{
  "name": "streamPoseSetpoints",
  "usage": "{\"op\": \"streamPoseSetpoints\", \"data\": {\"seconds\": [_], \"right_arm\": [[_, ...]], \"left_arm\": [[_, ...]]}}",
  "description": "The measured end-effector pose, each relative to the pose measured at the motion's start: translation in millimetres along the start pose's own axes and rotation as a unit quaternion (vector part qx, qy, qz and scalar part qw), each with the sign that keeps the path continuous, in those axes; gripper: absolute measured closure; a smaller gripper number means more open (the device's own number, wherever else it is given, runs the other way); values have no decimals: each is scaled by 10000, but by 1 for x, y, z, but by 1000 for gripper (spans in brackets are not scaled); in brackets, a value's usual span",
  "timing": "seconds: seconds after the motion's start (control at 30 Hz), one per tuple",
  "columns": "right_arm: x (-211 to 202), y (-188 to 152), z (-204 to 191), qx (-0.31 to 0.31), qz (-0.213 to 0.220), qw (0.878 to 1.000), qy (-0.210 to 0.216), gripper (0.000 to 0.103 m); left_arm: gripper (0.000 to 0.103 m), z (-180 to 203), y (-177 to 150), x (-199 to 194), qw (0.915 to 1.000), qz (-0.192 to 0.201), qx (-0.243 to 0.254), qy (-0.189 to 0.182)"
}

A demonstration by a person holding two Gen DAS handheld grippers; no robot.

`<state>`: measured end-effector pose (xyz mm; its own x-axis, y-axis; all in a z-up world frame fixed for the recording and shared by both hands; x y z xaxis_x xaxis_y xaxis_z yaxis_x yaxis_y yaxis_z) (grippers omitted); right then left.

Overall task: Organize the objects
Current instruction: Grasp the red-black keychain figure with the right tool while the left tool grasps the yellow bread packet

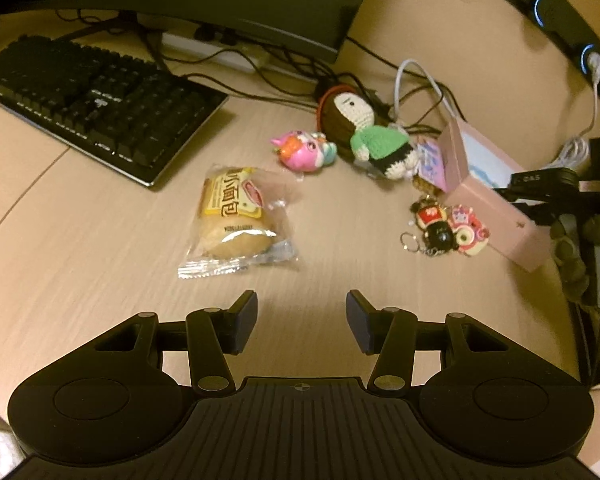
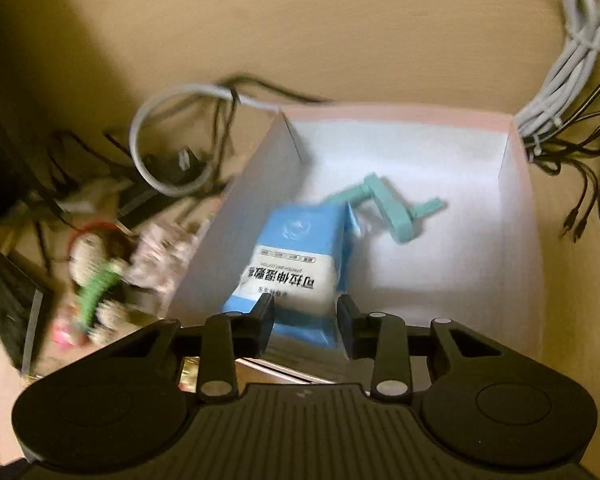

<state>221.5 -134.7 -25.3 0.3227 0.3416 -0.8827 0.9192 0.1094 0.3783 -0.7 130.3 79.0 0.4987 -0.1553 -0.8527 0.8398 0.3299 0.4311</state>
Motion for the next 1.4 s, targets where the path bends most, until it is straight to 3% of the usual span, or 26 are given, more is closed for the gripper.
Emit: {"op": "streamPoseSetpoints", "data": {"seconds": [0.13,0.27,0.33,0.47,0.5,0.57,0.67,0.73,0.87,1.03,1.1,1.27,1.4], "right_arm": [[-6,-3,-2,89,162,9998,56,68],[-41,-23,-10,-232,626,9977,-92,43],[-58,-34,-16,-446,801,9957,-141,36],[-77,-65,-33,-768,925,9927,-135,19],[-77,-74,-38,-889,925,9916,-159,18],[-75,-94,-54,-1310,961,9860,-386,18],[-61,-116,-79,-1941,1025,9725,-779,18],[-51,-124,-96,-2157,988,9684,-769,21],[-27,-122,-126,-2432,930,9631,-678,46],[8,-102,-150,-2592,940,9564,-960,51],[22,-98,-152,-2538,800,9577,-1096,72],[9,-123,-142,-2323,431,9687,-759,72],[-21,-161,-107,-1869,171,9794,-744,71]], "left_arm": [[52,-2,12,-12,9993,340,43,163],[52,-16,40,-16,9971,603,-208,409],[52,-22,53,-4,9972,531,-257,451],[48,-33,67,38,9966,32,-235,790],[39,-34,68,46,9969,0,-234,748],[37,-32,68,58,9970,-79,-220,739],[44,-22,67,63,9984,-118,-108,549],[45,-10,60,62,9988,-293,-74,376],[46,13,31,55,9978,-488,374,251],[46,20,1,41,9962,-618,594,131],[46,16,-4,37,9962,-649,571,91],[46,8,-5,33,9972,-619,408,-81],[46,21,-8,36,9961,-562,624,-257]]}}
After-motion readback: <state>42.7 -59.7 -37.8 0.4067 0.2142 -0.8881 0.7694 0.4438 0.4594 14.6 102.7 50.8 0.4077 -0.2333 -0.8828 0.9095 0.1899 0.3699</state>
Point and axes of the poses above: each gripper's, at about its wrist camera, not at the fingertips, and x roughly the way its jaws point, z to its right, y to its top, the point moved 7 cm from there along x, roughly the way its jaws point, and after that the axes turned 11 degrees about -z, right-handed, at the moved point
